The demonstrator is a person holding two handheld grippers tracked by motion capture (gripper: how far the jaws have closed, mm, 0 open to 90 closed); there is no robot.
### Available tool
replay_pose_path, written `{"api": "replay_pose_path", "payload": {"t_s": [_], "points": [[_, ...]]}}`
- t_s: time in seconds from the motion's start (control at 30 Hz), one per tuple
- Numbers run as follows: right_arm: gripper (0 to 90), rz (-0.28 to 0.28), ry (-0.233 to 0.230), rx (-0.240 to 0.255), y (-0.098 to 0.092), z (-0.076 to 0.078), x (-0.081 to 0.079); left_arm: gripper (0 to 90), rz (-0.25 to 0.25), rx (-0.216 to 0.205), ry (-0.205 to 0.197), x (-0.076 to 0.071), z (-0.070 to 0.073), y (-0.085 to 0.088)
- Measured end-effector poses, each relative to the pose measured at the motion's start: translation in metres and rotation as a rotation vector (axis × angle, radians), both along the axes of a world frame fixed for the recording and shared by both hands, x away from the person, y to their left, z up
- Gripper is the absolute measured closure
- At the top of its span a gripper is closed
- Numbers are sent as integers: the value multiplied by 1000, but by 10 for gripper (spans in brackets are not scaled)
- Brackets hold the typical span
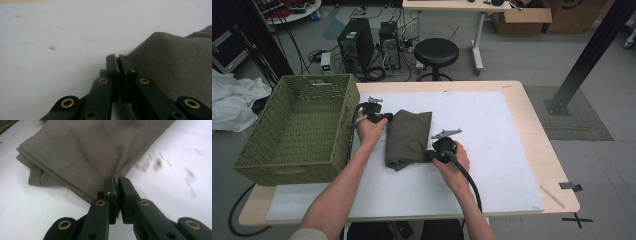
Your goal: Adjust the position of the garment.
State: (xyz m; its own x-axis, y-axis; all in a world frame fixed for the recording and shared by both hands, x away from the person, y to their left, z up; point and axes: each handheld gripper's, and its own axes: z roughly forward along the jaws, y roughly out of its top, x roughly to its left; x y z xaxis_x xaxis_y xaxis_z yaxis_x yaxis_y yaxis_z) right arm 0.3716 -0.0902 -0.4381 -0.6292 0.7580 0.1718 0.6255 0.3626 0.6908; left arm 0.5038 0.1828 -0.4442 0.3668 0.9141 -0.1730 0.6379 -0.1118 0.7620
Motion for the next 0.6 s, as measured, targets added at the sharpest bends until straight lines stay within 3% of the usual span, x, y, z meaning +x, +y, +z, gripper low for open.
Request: {"api": "replay_pose_path", "payload": {"t_s": [0.13,0.27,0.33,0.43,0.6], "points": [[861,1,-4,5,16,-1,14,873,26,24,-1,6,-4,9],[853,-7,2,4,17,-2,16,870,25,28,-3,7,-4,9],[799,-5,-4,1,16,-3,15,853,32,15,-3,6,-3,8],[607,0,-5,7,12,-3,15,702,46,-78,1,0,8,7],[375,-30,-37,41,-7,-5,7,457,-5,-164,-48,-20,30,-1]]}}
